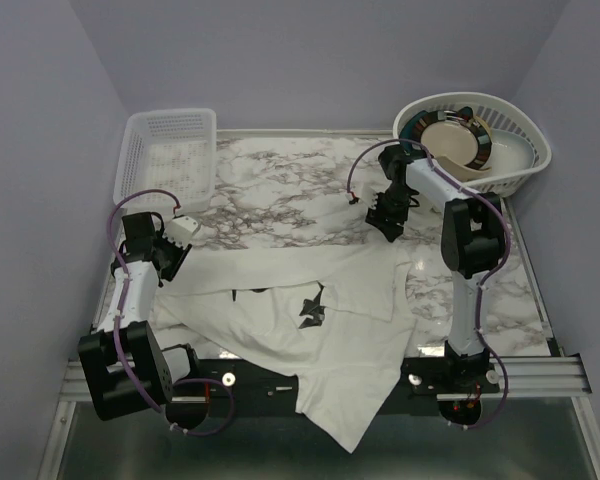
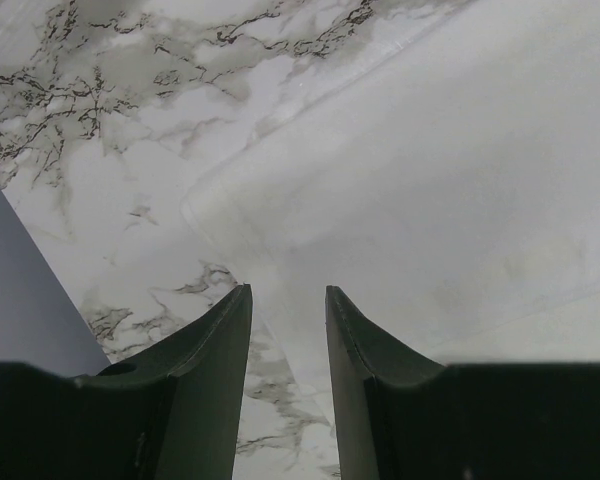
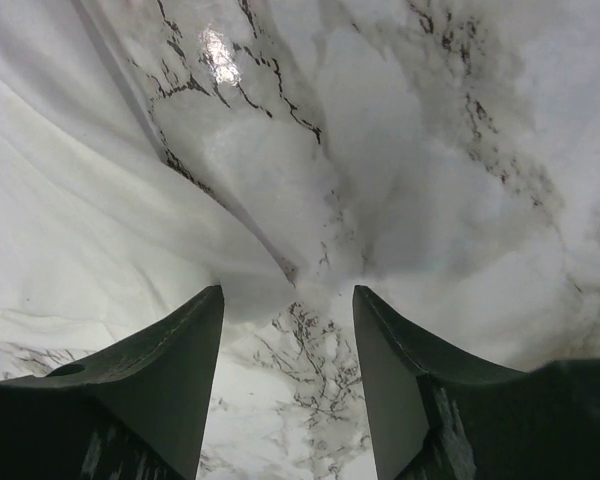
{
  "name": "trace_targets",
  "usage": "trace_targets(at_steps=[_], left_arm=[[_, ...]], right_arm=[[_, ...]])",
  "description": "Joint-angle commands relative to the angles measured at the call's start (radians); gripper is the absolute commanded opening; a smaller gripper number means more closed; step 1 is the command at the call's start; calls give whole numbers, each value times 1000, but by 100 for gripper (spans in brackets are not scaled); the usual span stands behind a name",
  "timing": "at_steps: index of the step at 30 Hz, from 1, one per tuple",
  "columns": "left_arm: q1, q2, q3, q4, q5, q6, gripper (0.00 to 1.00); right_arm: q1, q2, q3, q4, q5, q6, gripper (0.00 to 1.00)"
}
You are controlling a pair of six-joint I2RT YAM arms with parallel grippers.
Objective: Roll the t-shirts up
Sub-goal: Fold the T-shirt at the center of the board.
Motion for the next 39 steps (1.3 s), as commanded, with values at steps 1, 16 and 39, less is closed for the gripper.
trace_targets(at_steps=[1,16,39], left_arm=[[5,-19,-5,-19,-14,-11,46],[42,7,31,26,-54,-52,48],[185,369,252,-3,188,-261,62]], right_arm=[[-1,67,16,-54,3,-15,63],[2,36,-6,11,53,5,1],[26,-148,-118,140,-27,180,1]])
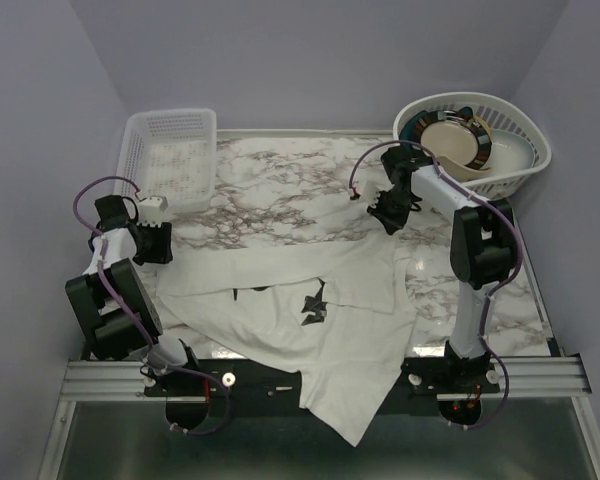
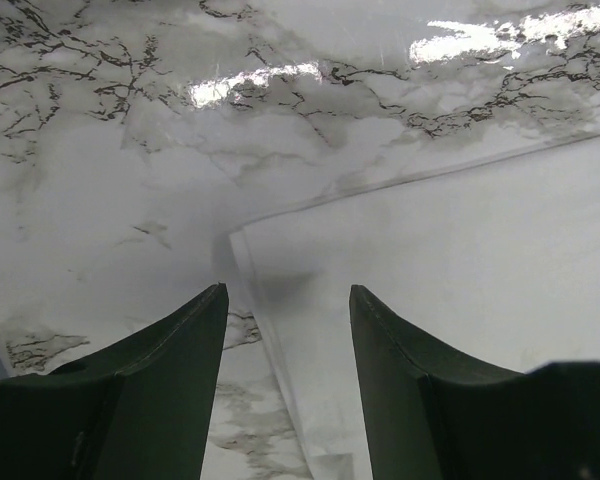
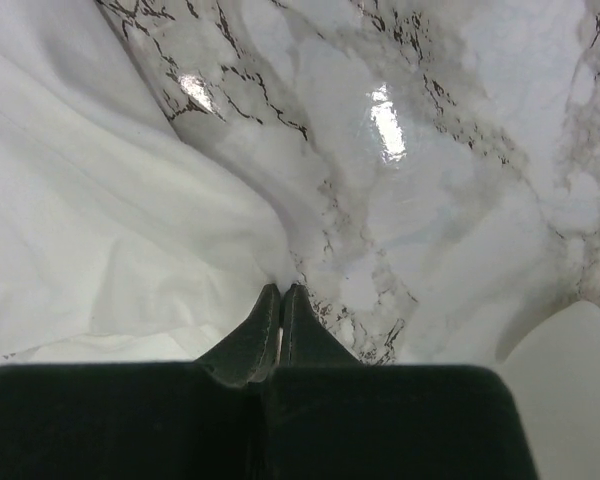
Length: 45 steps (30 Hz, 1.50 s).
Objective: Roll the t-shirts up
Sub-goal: Fold the T-shirt at the center of the board.
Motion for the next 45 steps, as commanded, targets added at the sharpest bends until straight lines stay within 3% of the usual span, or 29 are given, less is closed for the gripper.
trace_targets(at_steps=[1,14,16,23,27,34,45], left_arm=[[9,50,17,32,42,11,61],[11,135,-6,105,15,46,60],[11,143,-5,104,24,54,56],[11,152,0,85,76,85,26],[11,146,17,87,81,89,0],[21,60,29,110,93,62,0],[35,-271,32,174,140,-49,0]], right_arm=[[15,-25,39,-19,-34,49,1],[18,1,59,-50,-16,58,1],[18,1,56,-50,-13,58,1],[17,17,54,-39,-2,64,1],[17,21,43,-7,13,93,1],[15,-12,37,50,99,115,0],[4,-249,96,85,165,162,0]])
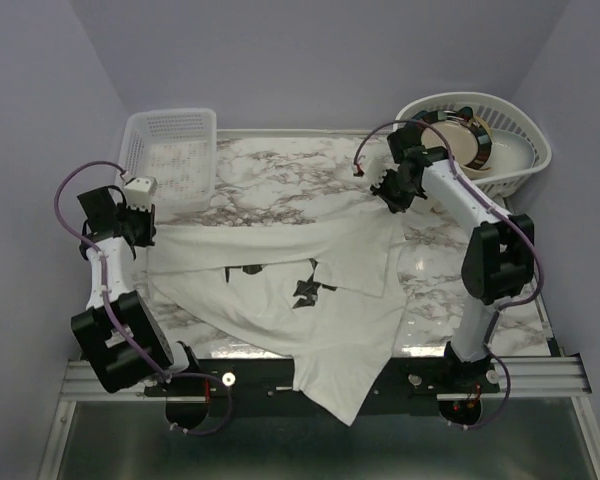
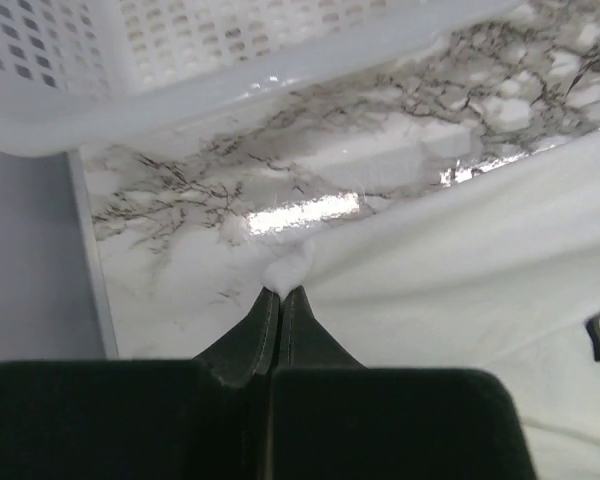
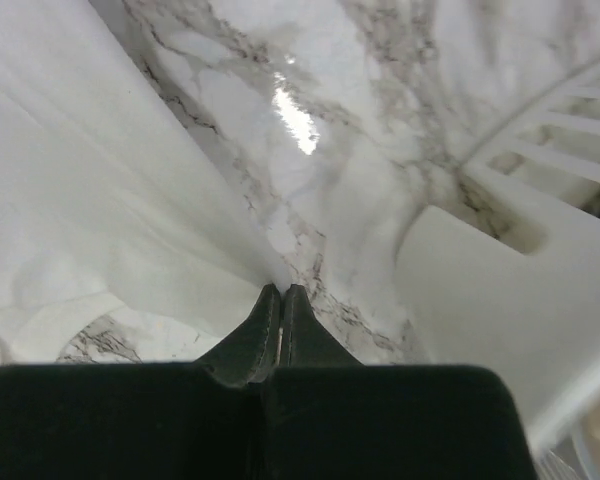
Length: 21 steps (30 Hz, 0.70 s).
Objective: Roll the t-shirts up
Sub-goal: Fold the T-shirt at the center of the board.
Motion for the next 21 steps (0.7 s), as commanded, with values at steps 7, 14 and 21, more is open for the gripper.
trace_targets(at_steps=[7,14,21], left_arm=[[13,-341,43,113,59,-158,0],[6,-530,92,136,58,-214,0],[-86,-639,161,116,30,-275,0]], right_arm=[[-8,-371,27,131,102,61,1],[-8,-601,61,130,140,52,0],[-6,-771,156,56,146,82,0]])
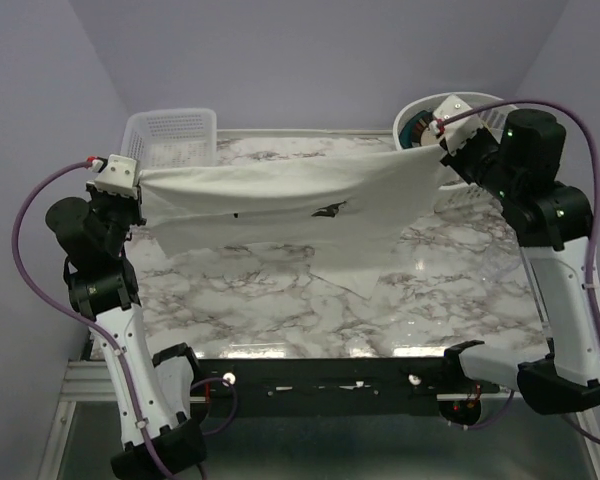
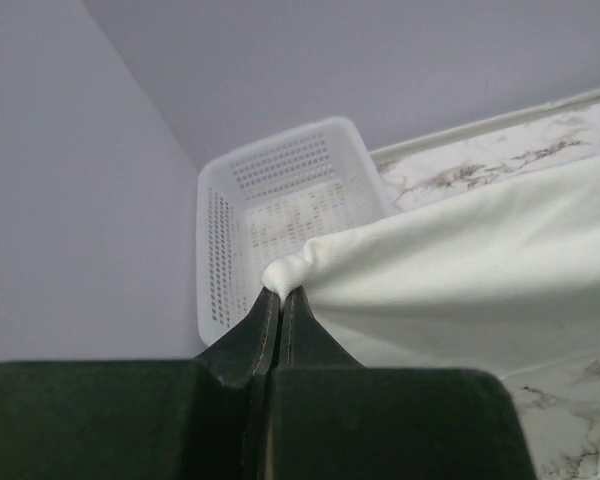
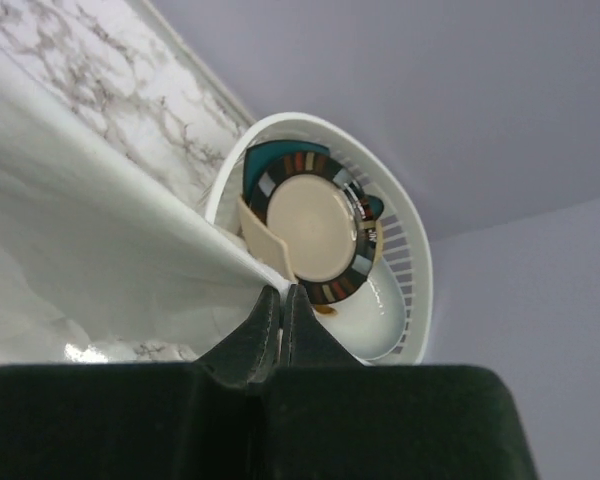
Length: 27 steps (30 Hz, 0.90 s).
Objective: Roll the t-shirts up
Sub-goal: Fold the T-shirt at the center of the board.
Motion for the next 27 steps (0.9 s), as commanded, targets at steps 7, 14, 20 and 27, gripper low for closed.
trace_targets(at_steps=[7,14,20,27], left_arm=[[-83,-187,100,-22,-73,-58,0],[-154,-348,150,-22,-266,-27,0],[-174,-381,317,-48,-286,-58,0],[-177,-300,520,-40,-326,-44,0]], right_arm=[[-4,-249,120,-86,55,35,0],[-10,-444,160,-147,7,83,0],[-36,-519,336,-177,-115,144,0],[-49,-484,498,-91,-146,163,0]])
